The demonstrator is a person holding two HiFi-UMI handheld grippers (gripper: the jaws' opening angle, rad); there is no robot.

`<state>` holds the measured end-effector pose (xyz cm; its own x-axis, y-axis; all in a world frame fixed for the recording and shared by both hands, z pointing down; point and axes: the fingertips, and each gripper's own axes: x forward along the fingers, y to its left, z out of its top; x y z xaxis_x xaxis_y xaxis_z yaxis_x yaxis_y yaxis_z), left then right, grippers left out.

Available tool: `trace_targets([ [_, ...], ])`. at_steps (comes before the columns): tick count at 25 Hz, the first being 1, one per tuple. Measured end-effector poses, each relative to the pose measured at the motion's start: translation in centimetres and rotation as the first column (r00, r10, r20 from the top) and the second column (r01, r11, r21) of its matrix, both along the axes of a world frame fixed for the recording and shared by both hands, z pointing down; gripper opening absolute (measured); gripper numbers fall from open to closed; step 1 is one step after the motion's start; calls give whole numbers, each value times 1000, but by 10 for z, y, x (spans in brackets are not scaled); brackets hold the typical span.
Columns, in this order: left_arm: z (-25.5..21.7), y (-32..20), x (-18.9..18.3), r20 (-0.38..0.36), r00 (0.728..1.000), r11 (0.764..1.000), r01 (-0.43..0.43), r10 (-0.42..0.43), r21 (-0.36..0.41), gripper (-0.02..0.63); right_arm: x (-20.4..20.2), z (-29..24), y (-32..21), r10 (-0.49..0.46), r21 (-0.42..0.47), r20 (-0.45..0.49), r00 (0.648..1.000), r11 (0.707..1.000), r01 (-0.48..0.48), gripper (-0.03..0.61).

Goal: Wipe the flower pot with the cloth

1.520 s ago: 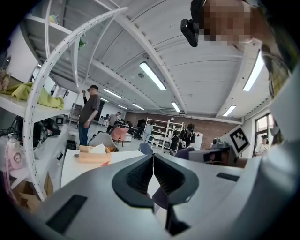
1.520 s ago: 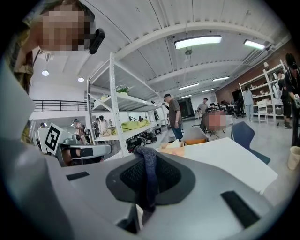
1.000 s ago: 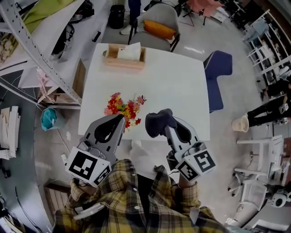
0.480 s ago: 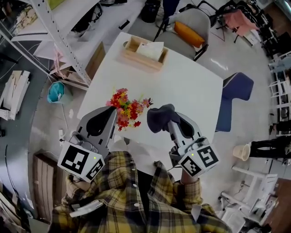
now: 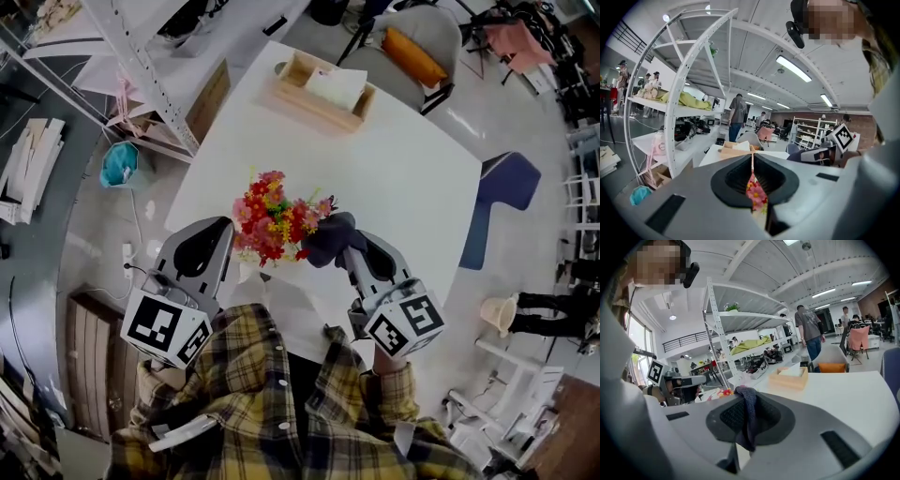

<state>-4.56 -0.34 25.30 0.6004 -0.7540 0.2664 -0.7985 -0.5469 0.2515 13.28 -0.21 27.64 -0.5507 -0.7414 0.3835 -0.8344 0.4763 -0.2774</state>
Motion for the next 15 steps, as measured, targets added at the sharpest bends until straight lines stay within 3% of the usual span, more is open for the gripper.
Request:
trace_targets([
  [8,69,4,-12,3,999,992,-53,53,-113,16,-10,57,0,2,-102,-8,1000,995,-2,15],
  [15,121,9,-14,-12,991,977,-132,132,-168,140,-14,92,-12,20,-139,-4,1000,990,-21,15],
])
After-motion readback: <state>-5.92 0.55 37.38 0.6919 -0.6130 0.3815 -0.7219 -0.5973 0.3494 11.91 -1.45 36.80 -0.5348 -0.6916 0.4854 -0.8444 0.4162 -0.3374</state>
